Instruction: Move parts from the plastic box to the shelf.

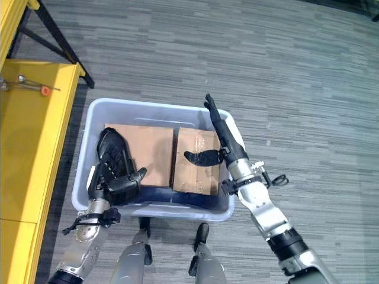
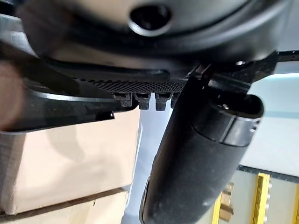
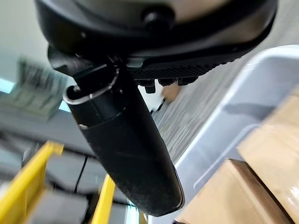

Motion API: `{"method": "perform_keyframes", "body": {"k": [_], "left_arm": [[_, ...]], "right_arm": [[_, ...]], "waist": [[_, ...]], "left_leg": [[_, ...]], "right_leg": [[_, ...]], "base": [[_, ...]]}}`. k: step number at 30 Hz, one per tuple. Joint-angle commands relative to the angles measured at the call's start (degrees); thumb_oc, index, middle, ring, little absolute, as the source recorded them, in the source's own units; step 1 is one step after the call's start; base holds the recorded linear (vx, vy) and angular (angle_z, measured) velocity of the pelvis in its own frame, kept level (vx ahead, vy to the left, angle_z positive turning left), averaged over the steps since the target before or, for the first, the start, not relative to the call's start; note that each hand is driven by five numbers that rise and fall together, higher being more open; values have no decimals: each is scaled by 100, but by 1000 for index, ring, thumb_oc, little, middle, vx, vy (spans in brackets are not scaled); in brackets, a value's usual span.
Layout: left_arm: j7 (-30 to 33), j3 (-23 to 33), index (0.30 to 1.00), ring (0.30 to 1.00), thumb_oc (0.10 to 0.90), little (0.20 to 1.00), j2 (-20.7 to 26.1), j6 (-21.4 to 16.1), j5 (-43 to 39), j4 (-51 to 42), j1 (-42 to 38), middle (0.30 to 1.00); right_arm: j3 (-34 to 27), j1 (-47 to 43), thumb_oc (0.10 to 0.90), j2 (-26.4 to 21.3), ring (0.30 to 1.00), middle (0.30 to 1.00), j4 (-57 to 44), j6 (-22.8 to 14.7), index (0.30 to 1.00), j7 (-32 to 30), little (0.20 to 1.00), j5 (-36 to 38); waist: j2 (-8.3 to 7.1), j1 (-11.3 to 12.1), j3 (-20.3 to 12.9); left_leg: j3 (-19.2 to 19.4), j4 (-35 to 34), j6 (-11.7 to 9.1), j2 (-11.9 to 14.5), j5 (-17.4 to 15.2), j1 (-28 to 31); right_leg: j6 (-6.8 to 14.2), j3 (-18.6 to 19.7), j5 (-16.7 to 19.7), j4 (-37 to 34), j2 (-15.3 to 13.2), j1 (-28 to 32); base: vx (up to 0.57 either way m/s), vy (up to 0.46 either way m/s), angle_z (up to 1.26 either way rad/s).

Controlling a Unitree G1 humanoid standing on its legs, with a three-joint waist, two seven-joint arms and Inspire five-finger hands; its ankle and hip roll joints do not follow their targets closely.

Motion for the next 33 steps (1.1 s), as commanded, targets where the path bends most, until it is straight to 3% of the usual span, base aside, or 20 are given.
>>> {"method": "perform_keyframes", "body": {"k": [1,7,13,15,19,21,28,33], "left_arm": [[-94,368,1000,1000,900,1000,391,-568,41,-892,-252,1000],[-175,334,1000,1000,900,1000,498,-674,-38,-1115,-226,1000],[-88,330,1000,1000,900,1000,591,-739,-58,-1117,-383,1000],[-51,335,1000,1000,900,1000,628,-780,-91,-1125,-399,1000],[-2,354,1000,1000,900,1000,620,-790,-69,-1131,-413,1000],[27,298,1000,1000,900,1000,666,-801,-32,-1104,-484,1000],[62,166,1000,1000,900,1000,622,-750,-33,-1035,-697,1000],[54,21,1000,1000,900,1000,599,-714,-46,-939,-879,1000]], "right_arm": [[325,-1193,900,-298,1000,1000,-287,-507,1000,-138,1000,-761],[1550,-2735,900,-1380,1000,1000,129,-390,1000,-159,1000,-2295],[2506,-3818,900,-1605,1000,1000,699,-261,1000,-240,1000,-3151],[3221,-4432,900,-1844,1000,1000,915,-150,1000,-274,1000,-4009],[3832,-4892,900,-1921,1000,1000,1130,-112,1000,-246,1000,-4654],[4454,-5307,900,-1930,1000,1000,1174,-159,1000,-149,1000,-5245],[4794,-5405,900,-1639,1000,1000,1283,-246,1000,98,1000,-5552],[4986,-5108,900,-1299,1000,1000,1707,-281,1000,304,1000,-5679]], "waist": [[-383,203,0],[-300,529,239],[-202,726,394],[-198,864,483],[-145,952,554],[-142,1043,611],[-109,1156,714],[-103,1258,835]], "left_leg": [[77,-10,-389,460,-134,362],[-143,-226,-525,587,108,171],[-358,-269,-573,589,244,-112],[-433,-269,-608,582,255,-227],[-535,-269,-628,556,286,-341],[-613,-269,-655,543,326,-436],[-820,-269,-687,518,414,-595],[-1121,-269,-761,483,399,-759]], "right_leg": [[66,-27,19,790,-404,-305],[25,-280,-174,1052,-311,-504],[-2,-491,-251,1291,-323,-732],[5,-587,-343,1451,-360,-820],[0,-702,-417,1613,-398,-908],[-5,-811,-494,1734,-423,-953],[-55,-1018,-654,1932,-433,-979],[-53,-1157,-956,2199,-416,-994]], "base": [[-27,-165,32],[-30,-99,27],[-28,-52,29],[-20,-36,21],[-7,-20,31],[-2,-30,24],[-2,-40,16],[41,-87,32]]}}
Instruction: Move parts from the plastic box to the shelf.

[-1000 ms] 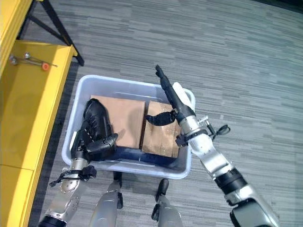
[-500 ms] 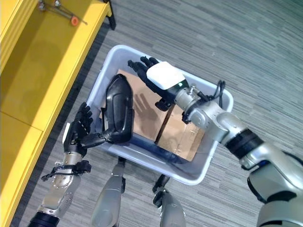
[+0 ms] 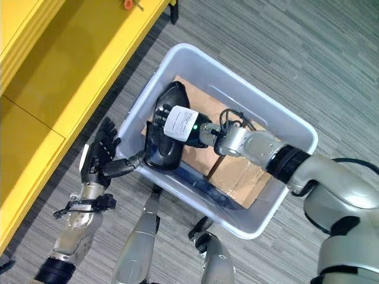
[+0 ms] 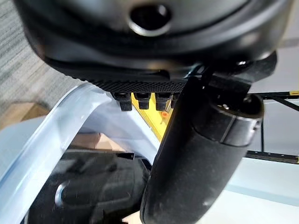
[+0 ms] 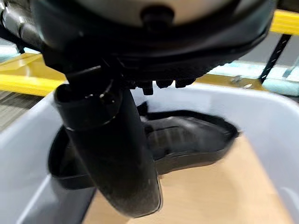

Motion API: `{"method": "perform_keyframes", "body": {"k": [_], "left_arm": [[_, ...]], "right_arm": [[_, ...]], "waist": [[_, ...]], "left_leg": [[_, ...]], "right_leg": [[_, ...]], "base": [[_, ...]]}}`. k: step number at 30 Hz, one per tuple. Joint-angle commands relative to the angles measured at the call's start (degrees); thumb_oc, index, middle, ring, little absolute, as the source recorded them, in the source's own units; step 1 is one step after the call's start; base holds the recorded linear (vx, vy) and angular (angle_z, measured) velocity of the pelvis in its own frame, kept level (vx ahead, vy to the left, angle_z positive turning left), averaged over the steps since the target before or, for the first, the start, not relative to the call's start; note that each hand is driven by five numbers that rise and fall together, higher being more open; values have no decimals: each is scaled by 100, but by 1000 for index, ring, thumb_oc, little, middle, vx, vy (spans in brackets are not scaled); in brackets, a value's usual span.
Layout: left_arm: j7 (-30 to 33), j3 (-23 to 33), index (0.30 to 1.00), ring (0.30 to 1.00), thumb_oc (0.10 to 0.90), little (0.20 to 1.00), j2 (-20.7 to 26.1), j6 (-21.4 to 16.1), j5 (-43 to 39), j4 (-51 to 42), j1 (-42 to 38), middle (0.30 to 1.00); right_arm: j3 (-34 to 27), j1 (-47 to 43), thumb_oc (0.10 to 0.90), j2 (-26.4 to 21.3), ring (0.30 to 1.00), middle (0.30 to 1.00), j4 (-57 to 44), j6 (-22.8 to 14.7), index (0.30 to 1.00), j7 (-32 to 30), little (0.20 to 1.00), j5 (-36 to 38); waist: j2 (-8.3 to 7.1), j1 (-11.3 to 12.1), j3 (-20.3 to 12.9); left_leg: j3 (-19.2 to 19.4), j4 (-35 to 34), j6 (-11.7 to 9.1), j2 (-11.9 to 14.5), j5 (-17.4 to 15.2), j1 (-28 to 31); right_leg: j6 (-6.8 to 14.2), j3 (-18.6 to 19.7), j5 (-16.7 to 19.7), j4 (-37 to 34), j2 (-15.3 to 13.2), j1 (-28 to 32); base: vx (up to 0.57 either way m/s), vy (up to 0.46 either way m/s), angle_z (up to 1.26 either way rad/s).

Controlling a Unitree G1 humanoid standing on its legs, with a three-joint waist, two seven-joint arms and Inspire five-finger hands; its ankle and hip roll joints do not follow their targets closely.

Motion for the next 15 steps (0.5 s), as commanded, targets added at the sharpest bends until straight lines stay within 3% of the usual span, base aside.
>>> {"method": "perform_keyframes", "body": {"k": [1,11,12,15], "left_arm": [[72,164,1000,1000,900,1000,81,-577,-33,-490,-359,1000],[77,14,1000,1000,900,1000,174,-637,-72,-542,-423,1000],[65,14,1000,1000,900,1000,268,-685,-68,-682,-399,1000],[41,50,1000,1000,900,1000,265,-724,-94,-734,-368,1000]], "right_arm": [[167,-558,900,-367,1000,1000,-211,-24,1000,-68,1000,-109],[205,-66,900,-30,1000,1000,1556,287,1000,-293,1000,-112],[250,1,900,71,1000,1000,2361,497,1000,-410,1000,-263],[222,48,900,175,1000,1000,2876,622,1000,-515,1000,-418]], "waist": [[-91,100,171],[114,306,172],[276,413,172],[370,501,172]], "left_leg": [[436,-443,-380,690,225,296],[100,-443,-379,593,354,-444],[-36,-443,-347,535,400,-792],[-119,-443,-306,452,433,-1010]], "right_leg": [[113,164,957,-770,82,128],[72,-207,710,-288,-34,-505],[69,-260,644,-23,-116,-938],[82,-250,587,220,-237,-1268]], "base": [[6,-34,40],[19,-34,25],[16,-3,11],[25,23,5]]}}
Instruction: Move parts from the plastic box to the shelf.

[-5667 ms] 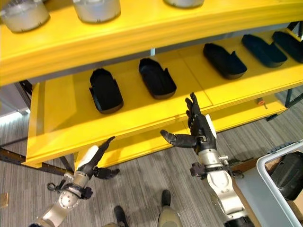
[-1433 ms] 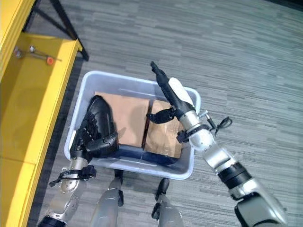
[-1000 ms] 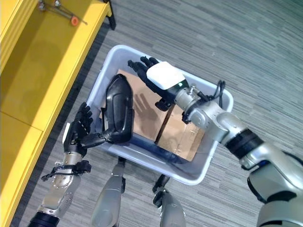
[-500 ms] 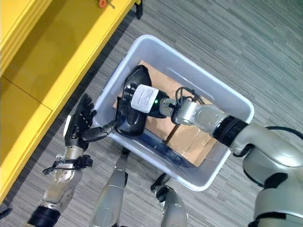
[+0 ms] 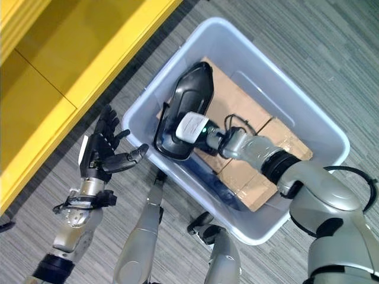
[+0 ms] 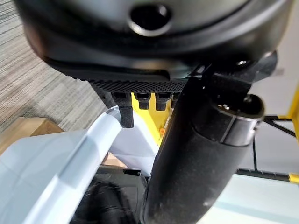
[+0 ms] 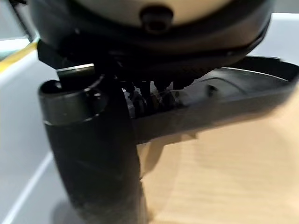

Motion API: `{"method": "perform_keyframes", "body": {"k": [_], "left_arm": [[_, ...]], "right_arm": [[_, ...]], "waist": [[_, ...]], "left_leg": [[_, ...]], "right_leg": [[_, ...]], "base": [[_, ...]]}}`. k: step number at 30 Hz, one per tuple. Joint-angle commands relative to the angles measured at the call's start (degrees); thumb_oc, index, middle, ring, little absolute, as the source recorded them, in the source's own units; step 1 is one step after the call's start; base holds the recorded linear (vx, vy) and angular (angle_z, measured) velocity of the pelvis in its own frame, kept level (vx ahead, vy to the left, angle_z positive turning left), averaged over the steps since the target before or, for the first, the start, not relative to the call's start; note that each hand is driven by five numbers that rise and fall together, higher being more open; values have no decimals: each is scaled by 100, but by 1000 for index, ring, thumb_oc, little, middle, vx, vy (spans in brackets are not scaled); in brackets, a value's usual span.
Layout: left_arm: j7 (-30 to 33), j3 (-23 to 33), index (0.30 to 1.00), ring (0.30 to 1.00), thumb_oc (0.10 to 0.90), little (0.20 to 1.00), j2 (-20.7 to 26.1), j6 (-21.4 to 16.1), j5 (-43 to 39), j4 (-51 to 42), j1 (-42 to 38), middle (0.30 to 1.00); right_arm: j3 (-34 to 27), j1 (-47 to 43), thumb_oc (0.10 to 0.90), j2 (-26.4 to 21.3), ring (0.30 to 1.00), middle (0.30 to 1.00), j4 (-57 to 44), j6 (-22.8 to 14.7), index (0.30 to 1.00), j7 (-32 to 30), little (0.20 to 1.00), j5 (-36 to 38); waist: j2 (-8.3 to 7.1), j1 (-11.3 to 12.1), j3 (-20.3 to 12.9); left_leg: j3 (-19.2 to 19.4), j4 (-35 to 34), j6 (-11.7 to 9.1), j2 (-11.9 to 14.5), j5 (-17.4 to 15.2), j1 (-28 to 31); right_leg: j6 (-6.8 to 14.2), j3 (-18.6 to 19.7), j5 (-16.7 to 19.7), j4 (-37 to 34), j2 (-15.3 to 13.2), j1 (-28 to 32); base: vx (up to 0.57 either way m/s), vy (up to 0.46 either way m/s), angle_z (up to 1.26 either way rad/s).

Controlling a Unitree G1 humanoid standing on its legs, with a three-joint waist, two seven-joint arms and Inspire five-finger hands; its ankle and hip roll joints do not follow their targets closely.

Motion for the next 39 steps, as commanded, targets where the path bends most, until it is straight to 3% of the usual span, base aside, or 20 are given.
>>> {"method": "perform_keyframes", "body": {"k": [1,2,3,4,10,19,22,25,32,35,39], "left_arm": [[35,70,1000,1000,900,1000,-72,-398,-101,-316,-378,1000],[39,98,1000,1000,900,1000,-82,-421,-90,-329,-343,1000],[21,144,1000,1000,900,1000,-111,-440,-117,-349,-277,1000],[8,181,1000,1000,900,1000,-124,-452,-125,-360,-242,1000],[-43,268,1000,1000,900,1000,-257,-417,-146,-381,-91,1000],[30,196,1000,1000,900,1000,-270,-357,-151,-241,-188,1000],[84,222,1000,1000,900,1000,-213,-353,-121,-176,-193,1000],[84,218,1000,1000,900,1000,-197,-346,-116,-140,-186,1000],[-43,273,1000,1000,900,1000,-67,-270,5,-109,-47,1000],[-198,368,1000,1000,900,1000,62,-160,230,-107,97,1000],[-343,502,1000,1000,900,1000,155,-120,307,-139,357,1000]], "right_arm": [[599,0,900,-199,1000,1000,1465,1027,1000,-351,1000,-779],[541,23,900,-191,1000,1000,1600,1078,1000,-382,1000,-804],[478,51,741,-178,778,778,1809,1143,778,-387,778,-855],[444,61,400,-178,300,300,1892,1152,300,-389,300,-873],[250,218,400,-148,300,300,1845,1144,300,-375,300,-839],[-3,348,400,-202,300,300,962,1197,300,-657,300,-597],[-155,266,400,-374,300,300,287,1145,300,-806,300,-406],[-191,226,400,-456,300,300,128,1132,300,-831,300,-360],[-648,219,400,-1264,300,300,-1493,916,300,-813,300,67],[-1717,975,400,-1851,300,300,-2744,714,300,-696,300,948],[-2417,1669,400,-1826,300,300,-3201,598,300,-543,300,1321]], "waist": [[338,399,361],[404,438,361],[518,487,361],[550,494,361],[546,522,361],[260,403,361],[121,326,361],[95,316,361],[-66,-105,-233],[-126,-556,-841],[-188,-748,-1244]], "left_leg": [[9,-479,-268,348,112,62],[-12,-479,-259,321,138,-73],[-25,-479,-250,266,174,-229],[-16,-479,-241,243,191,-278],[18,-479,-184,141,195,-314],[163,-479,-150,118,26,452],[315,-479,-96,123,-101,1019],[364,-479,-88,123,-138,1200],[585,-479,0,95,-390,2134],[835,-479,135,55,-580,2709],[1104,-479,242,35,-803,3081]], "right_leg": [[506,3,1418,-1250,51,-75],[511,-11,1378,-1155,10,-219],[504,-13,1301,-971,-57,-418],[499,0,1251,-868,-110,-514],[471,107,1185,-719,-218,-651],[464,343,1488,-1408,-23,250],[494,531,1641,-1718,43,811],[489,586,1680,-1851,73,1007],[547,852,1957,-2656,126,2056],[604,1099,2367,-3382,177,2617],[695,1403,2587,-3746,189,2846]], "base": [[0,0,0],[53,23,3],[51,34,12],[49,72,17],[12,59,-7],[-21,43,-3],[-25,74,-2],[-9,46,-16],[28,78,-16],[89,160,-40],[114,101,-52]]}}
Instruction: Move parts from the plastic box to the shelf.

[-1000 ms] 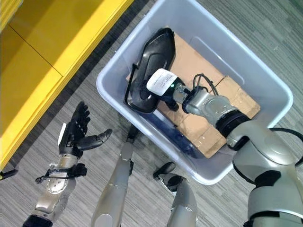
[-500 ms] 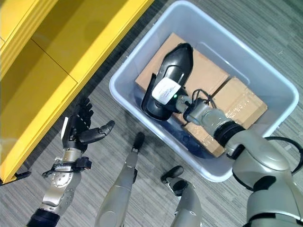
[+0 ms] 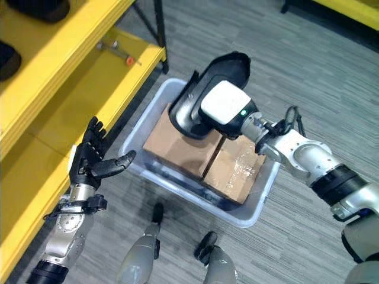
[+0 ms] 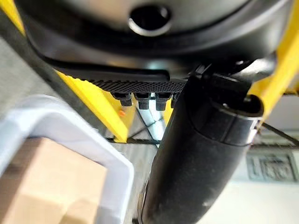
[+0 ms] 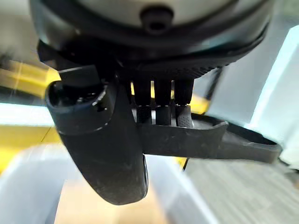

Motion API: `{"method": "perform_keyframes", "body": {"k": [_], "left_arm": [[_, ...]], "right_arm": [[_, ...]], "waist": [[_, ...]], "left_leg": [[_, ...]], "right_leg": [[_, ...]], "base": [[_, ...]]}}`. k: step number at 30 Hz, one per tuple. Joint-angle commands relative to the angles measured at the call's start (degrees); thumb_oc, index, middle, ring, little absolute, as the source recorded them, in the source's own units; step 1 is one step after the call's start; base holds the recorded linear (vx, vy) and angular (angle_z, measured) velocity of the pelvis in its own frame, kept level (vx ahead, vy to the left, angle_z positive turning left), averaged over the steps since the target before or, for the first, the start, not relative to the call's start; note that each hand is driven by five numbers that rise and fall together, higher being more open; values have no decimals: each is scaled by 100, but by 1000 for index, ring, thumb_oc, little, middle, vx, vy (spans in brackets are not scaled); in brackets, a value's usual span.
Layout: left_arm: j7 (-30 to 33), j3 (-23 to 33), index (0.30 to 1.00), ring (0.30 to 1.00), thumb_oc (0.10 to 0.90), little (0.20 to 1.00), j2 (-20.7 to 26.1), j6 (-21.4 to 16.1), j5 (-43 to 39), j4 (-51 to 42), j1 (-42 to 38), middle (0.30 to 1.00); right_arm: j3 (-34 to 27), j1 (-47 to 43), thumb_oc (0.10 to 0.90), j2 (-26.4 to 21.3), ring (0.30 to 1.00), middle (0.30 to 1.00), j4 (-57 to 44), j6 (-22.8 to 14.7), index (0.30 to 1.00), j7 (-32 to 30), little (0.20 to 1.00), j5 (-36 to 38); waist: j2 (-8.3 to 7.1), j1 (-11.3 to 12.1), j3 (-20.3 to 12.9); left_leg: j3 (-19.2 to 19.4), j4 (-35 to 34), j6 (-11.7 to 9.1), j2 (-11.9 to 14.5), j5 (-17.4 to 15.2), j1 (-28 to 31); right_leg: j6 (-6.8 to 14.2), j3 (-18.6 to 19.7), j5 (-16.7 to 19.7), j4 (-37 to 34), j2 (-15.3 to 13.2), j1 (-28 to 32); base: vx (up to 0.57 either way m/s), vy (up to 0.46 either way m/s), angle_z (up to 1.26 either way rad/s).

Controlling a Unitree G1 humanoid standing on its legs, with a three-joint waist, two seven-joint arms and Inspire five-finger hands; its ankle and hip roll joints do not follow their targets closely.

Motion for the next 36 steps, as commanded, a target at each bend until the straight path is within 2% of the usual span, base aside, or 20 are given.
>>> {"method": "perform_keyframes", "body": {"k": [1,2,4,5,6,7,8,9,17,19,22,24,27,36], "left_arm": [[-259,23,1000,1000,900,1000,312,-380,329,-587,107,1000],[-262,16,1000,1000,900,1000,334,-377,329,-597,124,1000],[-302,82,1000,1000,900,1000,403,-393,506,-659,179,1000],[-301,80,1000,1000,900,1000,415,-392,510,-667,196,1000],[-251,121,1000,1000,900,1000,442,-400,678,-699,188,1000],[-249,117,1000,1000,900,1000,450,-401,682,-701,195,1000],[17,149,1000,1000,900,1000,629,-423,1436,-716,49,1000],[34,144,1000,1000,900,1000,627,-423,1457,-715,50,1000],[877,83,1000,1000,900,1000,1349,-381,3531,-1036,-548,1000],[913,54,1000,1000,900,1000,1406,-377,3720,-1089,-622,1000],[1063,-202,1000,1000,900,1000,1666,-373,4451,-1274,-969,1000],[1097,-240,1000,1000,900,1000,1722,-343,4639,-1276,-1034,1000],[1181,-579,1000,1000,900,1000,2128,-324,5334,-1364,-1438,1000],[1124,-1625,1000,1000,900,1000,2542,-419,6039,-1453,-2425,1000]], "right_arm": [[-131,-227,400,277,300,300,3,-99,300,-142,300,587],[-191,-159,400,273,300,300,-40,-92,300,-122,300,586],[-467,124,400,489,300,300,-111,-171,300,-53,300,841],[-492,156,400,495,300,300,-126,-169,300,-45,300,840],[-687,325,400,668,300,300,-89,-205,300,-28,300,1072],[-704,345,400,670,300,300,-101,-203,300,-19,300,1074],[-731,375,400,798,300,300,-63,-251,300,38,300,1269],[-736,378,400,799,300,300,-69,-249,300,45,300,1274],[-278,40,400,958,300,300,217,-346,300,218,300,1538],[-219,22,400,979,300,300,242,-360,300,249,300,1565],[100,-138,400,1009,300,300,410,-398,300,340,300,1595],[143,-170,400,1014,300,300,424,-404,300,352,300,1594],[290,-255,400,1109,300,300,603,-408,300,382,300,1627],[550,-448,400,1273,300,300,719,-455,300,459,300,1724]], "waist": [[-263,-99,-834],[-287,-61,-843],[-254,-228,-1086],[-270,-194,-1085],[-232,-314,-1203],[-242,-288,-1209],[-218,-468,-1407],[-222,-453,-1406],[-252,-662,-1661],[-258,-695,-1682],[-286,-798,-1753],[-292,-808,-1756],[-297,-843,-1776],[-334,-952,-1806]], "left_leg": [[-75,-306,-189,158,-285,514],[-46,-306,-186,159,-294,530],[168,-306,-156,168,-453,811],[202,-306,-154,169,-468,837],[323,-306,-142,178,-555,999],[349,-306,-141,180,-560,1006],[538,-306,-127,195,-694,1209],[556,-306,-127,196,-701,1219],[859,-306,-112,226,-915,1594],[878,-306,-113,236,-929,1621],[932,-306,-120,262,-987,1722],[944,-306,-124,268,-994,1735],[962,-306,-144,293,-1002,1746],[932,-306,-173,319,-1029,1777]], "right_leg": [[476,628,940,-1511,-29,932],[479,656,955,-1531,-27,937],[549,906,1037,-1669,-47,1023],[553,937,1051,-1692,-44,1037],[590,1075,1098,-1769,-58,1075],[592,1100,1112,-1785,-55,1073],[643,1320,1198,-1894,-46,1104],[644,1336,1204,-1903,-44,1106],[700,1748,1264,-2011,-29,1157],[704,1768,1267,-2011,-25,1163],[716,1816,1253,-2073,0,1246],[715,1827,1256,-2089,4,1264],[723,1826,1267,-2118,21,1295],[730,1808,1286,-2209,47,1401]], "base": [[52,62,-62],[97,87,-59],[102,71,-52],[113,89,-47],[51,52,-59],[126,89,-67],[81,42,-76],[97,44,-62],[43,0,-37],[31,-8,-24],[31,-9,-5],[0,0,0],[0,0,0],[0,0,0]]}}
